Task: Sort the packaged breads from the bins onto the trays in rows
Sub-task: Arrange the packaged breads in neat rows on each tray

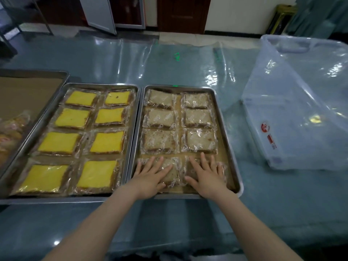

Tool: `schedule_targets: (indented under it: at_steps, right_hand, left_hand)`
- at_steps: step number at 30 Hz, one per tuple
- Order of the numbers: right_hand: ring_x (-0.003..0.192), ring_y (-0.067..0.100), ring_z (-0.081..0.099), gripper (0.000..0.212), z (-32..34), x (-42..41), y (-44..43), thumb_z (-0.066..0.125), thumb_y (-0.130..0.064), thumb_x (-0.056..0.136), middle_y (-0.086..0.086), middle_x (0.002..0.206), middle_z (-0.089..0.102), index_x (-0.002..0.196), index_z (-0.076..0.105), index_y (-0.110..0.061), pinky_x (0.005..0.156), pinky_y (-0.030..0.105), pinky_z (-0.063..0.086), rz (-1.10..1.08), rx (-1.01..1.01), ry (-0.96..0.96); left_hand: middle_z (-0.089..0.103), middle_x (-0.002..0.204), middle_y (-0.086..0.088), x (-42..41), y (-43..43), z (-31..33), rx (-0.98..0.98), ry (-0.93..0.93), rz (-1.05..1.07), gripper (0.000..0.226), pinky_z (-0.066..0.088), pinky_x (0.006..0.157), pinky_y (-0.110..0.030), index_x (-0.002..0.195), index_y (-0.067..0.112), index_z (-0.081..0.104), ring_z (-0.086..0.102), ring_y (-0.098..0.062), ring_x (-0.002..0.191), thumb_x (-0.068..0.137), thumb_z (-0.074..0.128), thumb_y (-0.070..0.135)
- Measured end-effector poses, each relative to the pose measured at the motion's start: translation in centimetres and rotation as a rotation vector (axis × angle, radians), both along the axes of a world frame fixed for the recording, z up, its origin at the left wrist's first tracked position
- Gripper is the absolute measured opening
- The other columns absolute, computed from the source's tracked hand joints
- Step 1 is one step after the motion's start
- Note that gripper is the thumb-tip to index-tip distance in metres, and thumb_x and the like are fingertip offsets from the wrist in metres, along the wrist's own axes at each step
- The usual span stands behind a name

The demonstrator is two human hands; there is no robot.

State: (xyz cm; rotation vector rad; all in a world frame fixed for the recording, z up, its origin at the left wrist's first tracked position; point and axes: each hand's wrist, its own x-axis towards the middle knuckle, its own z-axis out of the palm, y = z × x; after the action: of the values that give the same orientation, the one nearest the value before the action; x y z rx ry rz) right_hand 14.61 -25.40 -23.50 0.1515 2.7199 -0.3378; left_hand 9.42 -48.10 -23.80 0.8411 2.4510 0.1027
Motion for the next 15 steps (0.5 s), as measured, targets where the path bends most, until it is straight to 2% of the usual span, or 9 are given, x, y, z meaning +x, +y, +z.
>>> schedule_targets:
  at_steps: [4, 7, 11, 15]
  right_hand:
    - [0.135, 0.026, -0.034, 0.075, -0.8, 0.0, 0.7, 0.027, -0.073, 0.086, -0.004, 0.154, -0.028, 0.144, -0.014, -0.049, 0.108, 0.048, -0.019, 0.055, 0.031, -0.003]
    - [0.136, 0.027, -0.033, 0.076, -0.7, 0.0, 0.7, 0.03, -0.072, 0.087, -0.003, 0.154, -0.028, 0.145, -0.013, -0.048, 0.109, 0.049, -0.018, 0.07, 0.031, -0.004]
    - [0.139, 0.024, -0.03, 0.086, 0.0, 0.4, 0.9, 0.043, -0.069, 0.084, -0.005, 0.156, -0.021, 0.148, -0.008, -0.043, 0.109, 0.048, -0.018, 0.026, 0.011, 0.041]
    - [0.137, 0.018, -0.034, 0.079, 0.3, 0.6, 1.3, 0.039, -0.069, 0.084, -0.01, 0.153, -0.019, 0.148, 0.0, -0.043, 0.103, 0.049, -0.026, -0.011, 0.045, 0.238]
  left_hand:
    - [-0.041, 0.144, 0.006, -0.4, -0.1, -0.5, 0.022, -0.011, -0.019, 0.076, -0.021, 0.106, -0.056, 0.122, 0.06, -0.032, -0.044, -0.021, 0.126, 0.095, 0.038, 0.05]
    - [-0.044, 0.14, 0.006, -0.3, -0.2, 0.1, 0.037, -0.065, -0.014, 0.083, -0.023, 0.105, -0.055, 0.12, 0.064, -0.03, -0.044, -0.021, 0.126, 0.094, 0.045, 0.044]
    - [-0.037, 0.145, 0.01, -0.1, -0.4, 0.5, 0.1, -0.042, -0.027, 0.06, -0.026, 0.104, -0.054, 0.127, 0.064, -0.019, -0.045, -0.02, 0.126, 0.096, 0.031, 0.051]
    - [-0.027, 0.15, 0.013, 0.2, -0.4, 0.4, 0.192, 0.17, 0.049, 0.051, -0.028, 0.103, -0.045, 0.134, 0.054, -0.016, -0.039, -0.016, 0.132, 0.097, 0.019, 0.048]
